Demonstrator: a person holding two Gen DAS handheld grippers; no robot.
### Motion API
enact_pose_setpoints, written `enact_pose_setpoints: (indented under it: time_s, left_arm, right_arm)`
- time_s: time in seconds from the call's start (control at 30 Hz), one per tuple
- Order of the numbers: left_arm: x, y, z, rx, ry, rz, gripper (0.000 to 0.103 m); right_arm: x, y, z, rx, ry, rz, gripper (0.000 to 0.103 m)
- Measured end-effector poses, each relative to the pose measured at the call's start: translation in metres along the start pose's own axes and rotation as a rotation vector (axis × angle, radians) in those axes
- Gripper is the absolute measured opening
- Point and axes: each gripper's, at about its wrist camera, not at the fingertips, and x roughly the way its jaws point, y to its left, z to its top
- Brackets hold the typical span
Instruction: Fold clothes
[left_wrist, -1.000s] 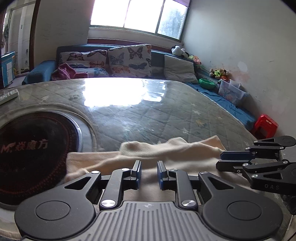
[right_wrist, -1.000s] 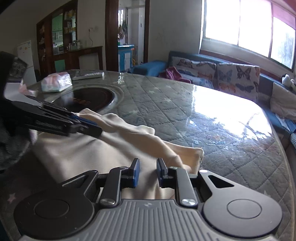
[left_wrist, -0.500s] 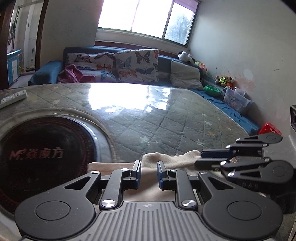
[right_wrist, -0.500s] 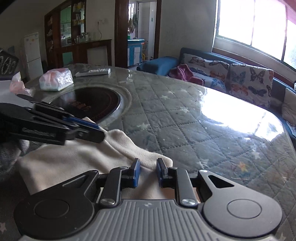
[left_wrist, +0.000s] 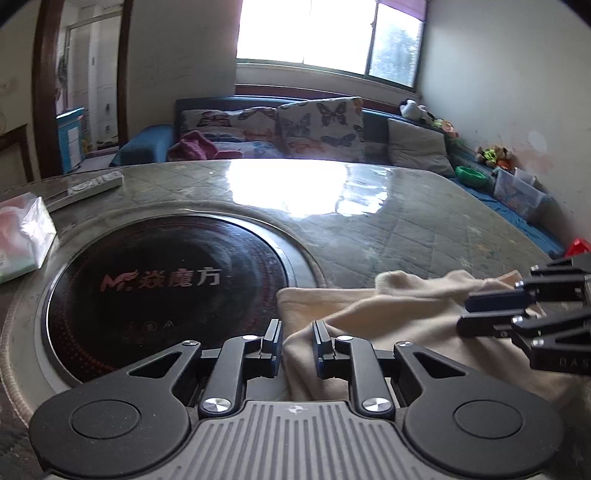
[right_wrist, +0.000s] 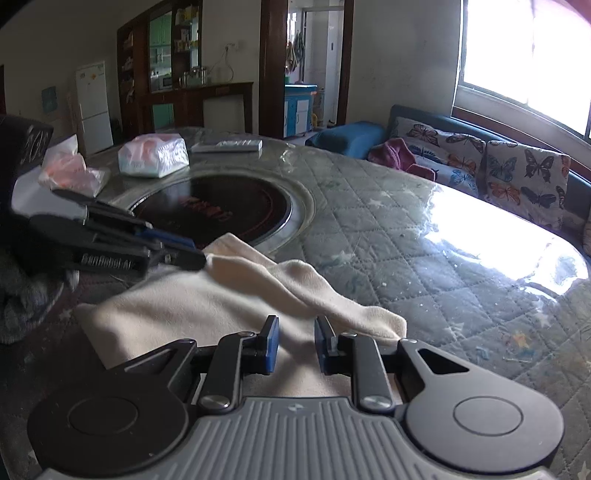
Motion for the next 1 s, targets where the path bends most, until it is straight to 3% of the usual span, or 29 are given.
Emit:
enact_pose_setpoints:
  time_s: [0.23, 0.37, 0.53, 0.7, 0.8, 0.9, 0.97, 1.0]
  left_arm:
    - [0.006, -0.027, 0.015, 0.101, -0.032, -0.089, 0.020]
    - [0.031, -0.031, 0.019, 0.119, 0.011, -0.049, 0.019]
    - [0.022, -0.022, 0.017, 0.076, 0.009, -0.045, 0.020]
    - [0.012, -0.012, 0.016, 0.033, 0.008, -0.041, 0.021]
    - [0.002, -0.013, 0.011, 0.028, 0.012, -0.023, 0.038]
    - [-0.008, -0.014, 0.006, 0.027, 0.006, -0.019, 0.043]
    - [-0.013, -0.015, 0.003, 0.023, 0.002, -0.019, 0.048]
    - [-0.016, -0.015, 0.002, 0.022, 0.000, -0.019, 0.050]
  right_arm:
    - [0.003, -0.002, 0.009, 0.013, -0.009, 0.002, 0.020]
    - [0.012, -0.002, 0.010, 0.010, 0.011, -0.002, 0.020]
    - [0.006, -0.004, 0.007, 0.020, 0.003, -0.014, 0.020]
    - [-0.007, 0.001, 0.008, -0.001, -0.021, -0.023, 0.028]
    - [-0.013, 0.009, 0.005, -0.012, -0.027, -0.021, 0.035]
    - [-0.019, 0.017, 0.000, -0.024, -0.030, -0.018, 0.038]
    - [-0.023, 0.022, -0.004, -0.024, -0.032, -0.020, 0.049]
    - [-0.025, 0.024, -0.006, -0.022, -0.032, -0.021, 0.050]
